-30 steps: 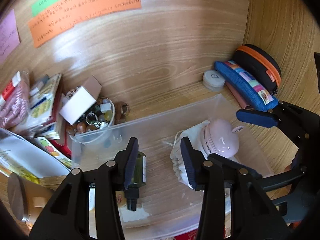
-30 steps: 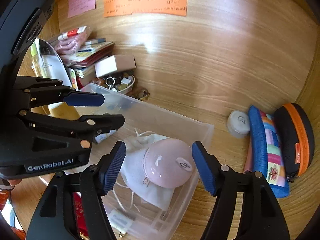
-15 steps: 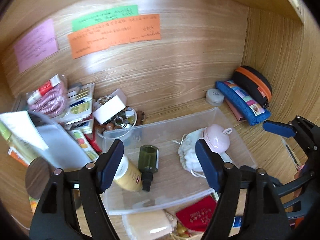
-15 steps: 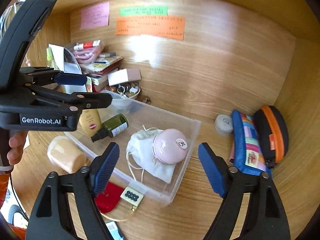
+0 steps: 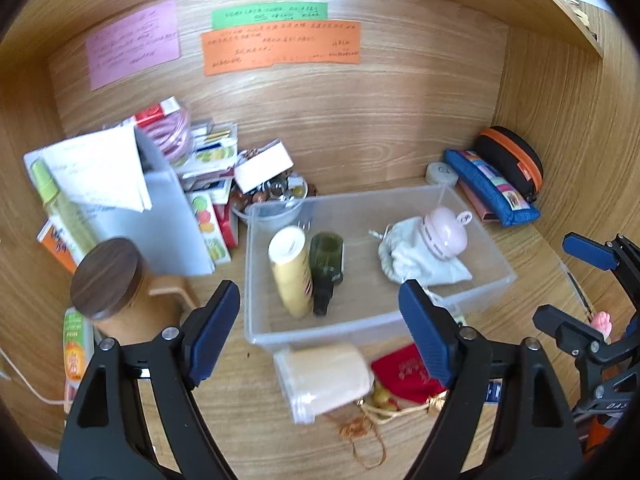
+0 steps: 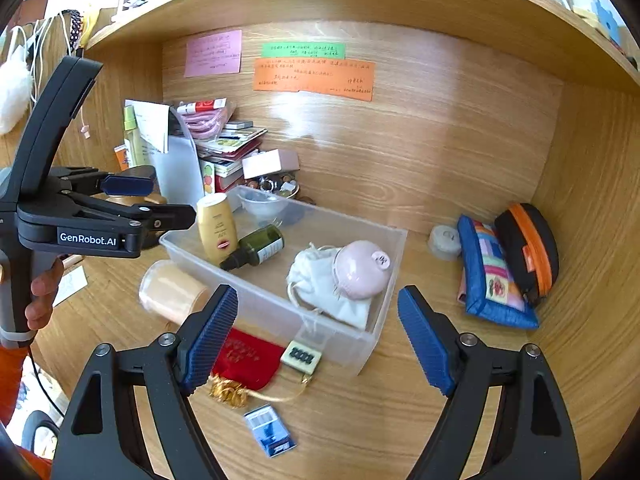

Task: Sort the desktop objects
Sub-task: 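Grasp the red pouch with the right gripper while the left grasps the cream container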

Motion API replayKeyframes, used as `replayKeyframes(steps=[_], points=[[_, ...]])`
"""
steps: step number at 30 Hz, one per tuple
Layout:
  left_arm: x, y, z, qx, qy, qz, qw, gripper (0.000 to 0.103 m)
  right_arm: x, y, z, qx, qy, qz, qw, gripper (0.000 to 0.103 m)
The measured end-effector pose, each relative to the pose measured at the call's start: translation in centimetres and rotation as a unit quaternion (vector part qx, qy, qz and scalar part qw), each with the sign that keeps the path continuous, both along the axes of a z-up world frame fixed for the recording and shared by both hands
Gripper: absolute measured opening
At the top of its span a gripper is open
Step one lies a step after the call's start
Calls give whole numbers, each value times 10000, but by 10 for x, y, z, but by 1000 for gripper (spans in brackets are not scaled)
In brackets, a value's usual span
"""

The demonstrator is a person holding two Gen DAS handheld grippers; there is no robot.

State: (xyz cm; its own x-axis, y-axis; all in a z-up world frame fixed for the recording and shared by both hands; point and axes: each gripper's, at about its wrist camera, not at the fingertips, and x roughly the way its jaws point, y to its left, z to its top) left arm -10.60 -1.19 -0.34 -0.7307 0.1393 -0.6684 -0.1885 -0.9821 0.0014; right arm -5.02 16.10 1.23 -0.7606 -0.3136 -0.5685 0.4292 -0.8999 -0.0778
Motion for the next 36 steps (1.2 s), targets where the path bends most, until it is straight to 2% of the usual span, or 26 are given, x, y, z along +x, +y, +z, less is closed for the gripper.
replayKeyframes(steps=[1,6,12,21,25,29,33,36], points=[[4,-1,-2,10,0,21,10000,87,2,0,-2,-20,-18,-10,10000,80],[17,-6,-16,32,-78,64,9999,88,10,0,-18,-128,-245,17,9996,80],[19,-11,-43,172,-382,112,9991,88,11,-12,-41,-257,-612,191,9976,80],[18,-17,-75,242,-811,77,9964,88,1,-34,-79,-439,-1229,425,9905,80],[15,-17,-84,267,-933,43,9953,88,-8,-42,-92,-312,-1408,469,9884,79],[8,-16,-93,314,-1069,11,9938,88,-18,-49,-106,-137,-1627,557,9850,72],[4,-16,-96,476,-1172,-96,9919,89,-27,-52,-115,-35,-1757,572,9828,58],[1,-15,-97,488,-1185,-100,9917,89,-33,-53,-118,-75,-1809,569,9818,56]])
